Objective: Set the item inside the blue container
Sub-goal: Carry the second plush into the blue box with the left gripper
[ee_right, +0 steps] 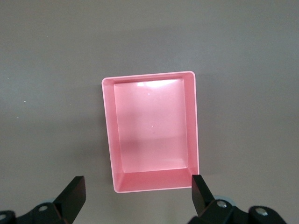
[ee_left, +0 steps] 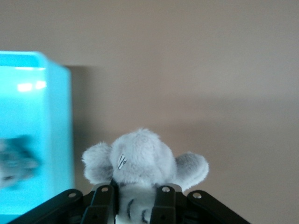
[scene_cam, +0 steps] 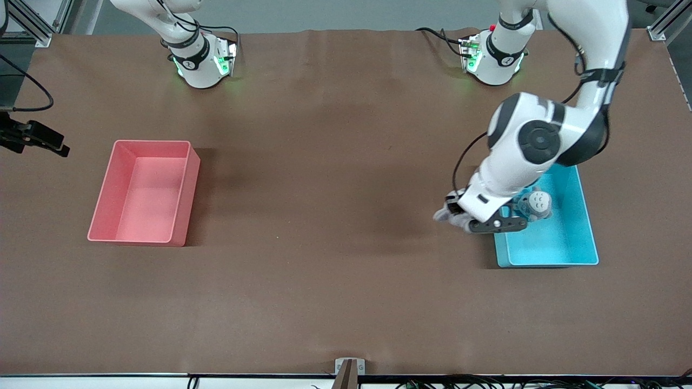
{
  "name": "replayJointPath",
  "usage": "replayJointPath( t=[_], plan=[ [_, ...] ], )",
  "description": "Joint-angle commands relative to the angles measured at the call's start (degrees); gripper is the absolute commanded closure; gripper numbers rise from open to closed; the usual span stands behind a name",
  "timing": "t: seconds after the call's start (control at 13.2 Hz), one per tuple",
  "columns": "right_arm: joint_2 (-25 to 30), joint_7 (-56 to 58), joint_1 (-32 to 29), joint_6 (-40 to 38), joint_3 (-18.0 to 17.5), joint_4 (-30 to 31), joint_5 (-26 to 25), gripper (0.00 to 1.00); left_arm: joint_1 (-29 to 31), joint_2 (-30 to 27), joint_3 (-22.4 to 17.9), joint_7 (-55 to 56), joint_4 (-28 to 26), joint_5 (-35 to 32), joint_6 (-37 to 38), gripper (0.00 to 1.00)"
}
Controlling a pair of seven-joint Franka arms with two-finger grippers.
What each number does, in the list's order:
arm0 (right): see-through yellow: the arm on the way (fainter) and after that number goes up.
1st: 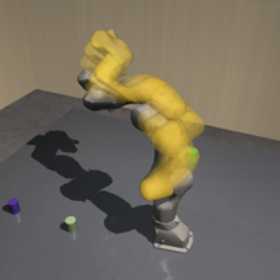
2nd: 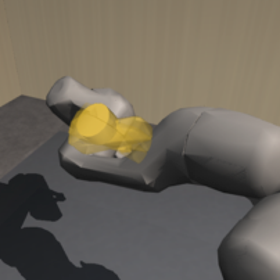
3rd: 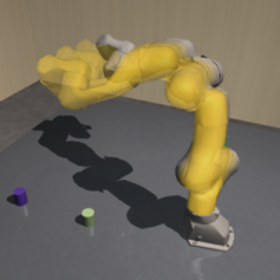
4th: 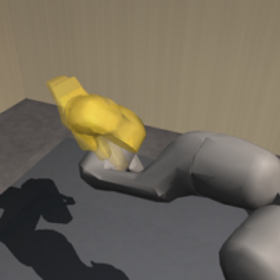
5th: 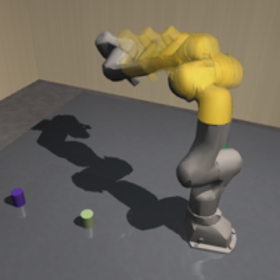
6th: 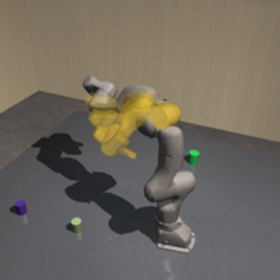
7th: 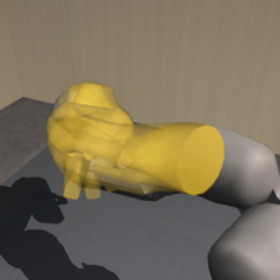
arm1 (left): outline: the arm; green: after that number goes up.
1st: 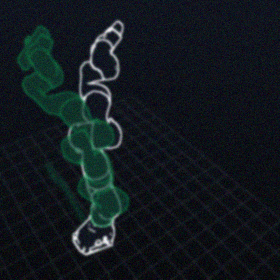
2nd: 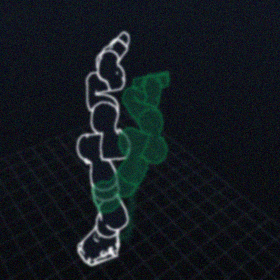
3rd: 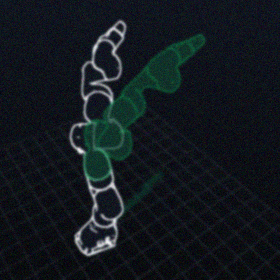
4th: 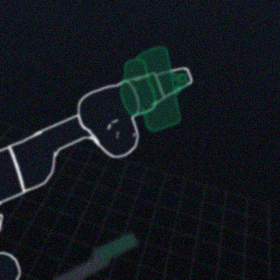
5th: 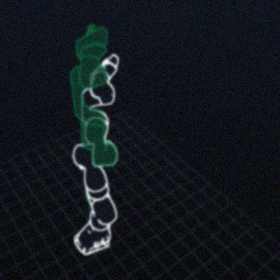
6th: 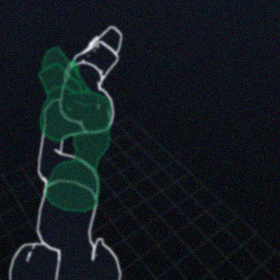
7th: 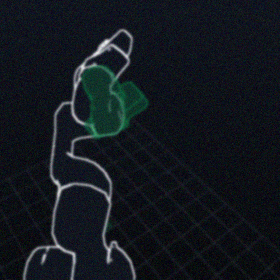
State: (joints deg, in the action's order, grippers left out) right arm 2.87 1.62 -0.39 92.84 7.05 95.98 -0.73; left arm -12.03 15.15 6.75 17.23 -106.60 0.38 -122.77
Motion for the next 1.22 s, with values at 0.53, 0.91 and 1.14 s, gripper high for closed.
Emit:
replayJointPath(
  t=[0.53,0.91,1.14],
  plan=[
    [4.08,0.31,0.03,-1.08,-0.45,3.51,-1.02,0.0,17.03,8.55,0.29,-19.78,2.34,-9.95,-2.2,0.82],
    [4.34,0.4,1.0,-0.82,-0.72,3.42,-0.41,0.0,18.27,18.14,0.2,-19.69,10.71,-10.04,-3.27,0.8],
    [4.34,2.67,1.09,-0.82,-0.72,3.34,-0.32,0.0,18.36,20.35,0.2,-19.78,10.89,-10.04,-4.41,0.76]
  ],
)
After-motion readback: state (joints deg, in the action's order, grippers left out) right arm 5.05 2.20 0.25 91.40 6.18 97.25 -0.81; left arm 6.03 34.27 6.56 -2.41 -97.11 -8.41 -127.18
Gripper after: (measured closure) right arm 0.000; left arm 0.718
